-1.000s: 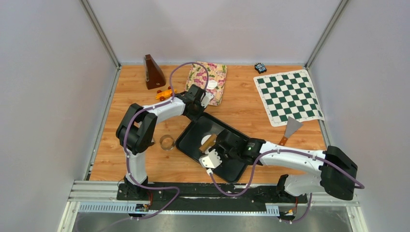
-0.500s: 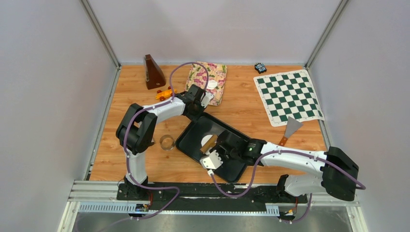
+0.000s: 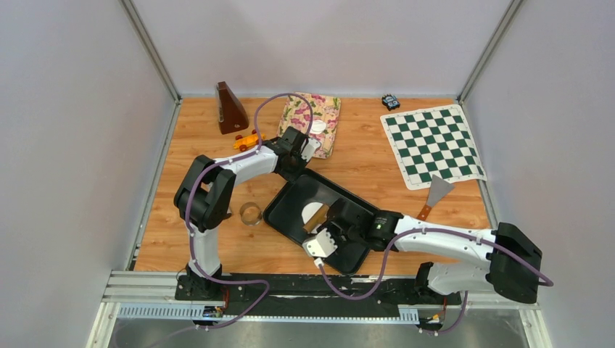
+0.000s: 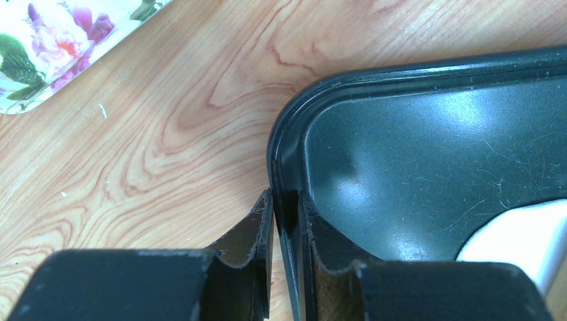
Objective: Roll out the dumpling wrappers from the dough
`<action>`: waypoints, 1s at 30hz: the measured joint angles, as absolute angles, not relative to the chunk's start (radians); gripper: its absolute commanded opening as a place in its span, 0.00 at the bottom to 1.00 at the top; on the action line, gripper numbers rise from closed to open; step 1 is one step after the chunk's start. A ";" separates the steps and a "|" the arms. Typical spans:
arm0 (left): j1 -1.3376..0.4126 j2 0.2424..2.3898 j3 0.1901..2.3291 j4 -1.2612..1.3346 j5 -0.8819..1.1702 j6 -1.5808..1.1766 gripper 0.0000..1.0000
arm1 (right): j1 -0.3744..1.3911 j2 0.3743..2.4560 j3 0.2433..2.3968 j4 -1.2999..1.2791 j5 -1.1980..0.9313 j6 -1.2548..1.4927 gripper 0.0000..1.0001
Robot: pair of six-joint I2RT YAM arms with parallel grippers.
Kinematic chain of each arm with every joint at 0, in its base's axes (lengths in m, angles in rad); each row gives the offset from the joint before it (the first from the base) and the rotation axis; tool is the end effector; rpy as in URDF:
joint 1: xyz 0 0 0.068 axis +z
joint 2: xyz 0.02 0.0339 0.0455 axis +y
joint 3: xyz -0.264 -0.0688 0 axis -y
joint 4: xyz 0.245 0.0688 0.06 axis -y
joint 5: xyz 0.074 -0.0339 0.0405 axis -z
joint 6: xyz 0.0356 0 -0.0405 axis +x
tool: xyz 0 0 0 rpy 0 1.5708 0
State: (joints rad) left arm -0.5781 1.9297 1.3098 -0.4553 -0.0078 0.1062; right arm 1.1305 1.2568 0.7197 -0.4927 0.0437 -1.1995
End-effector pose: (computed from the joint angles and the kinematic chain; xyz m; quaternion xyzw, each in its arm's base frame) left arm 0.3344 -0.2179 0.1708 0.3244 0.9136 -0.0537 0.2394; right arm 0.1020 0.2129 0.1969 -0.8829 0.3857 -0.0303 0.2663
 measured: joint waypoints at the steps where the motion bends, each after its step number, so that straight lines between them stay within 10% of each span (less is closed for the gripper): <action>1: -0.578 1.930 1.310 -0.455 -0.008 0.106 0.00 | 1.131 1.255 0.719 -0.495 0.044 -1.198 0.00; 30: -0.578 1.930 1.310 -0.456 -0.008 0.107 0.00 | 1.173 1.217 0.691 -0.533 0.070 -1.153 0.00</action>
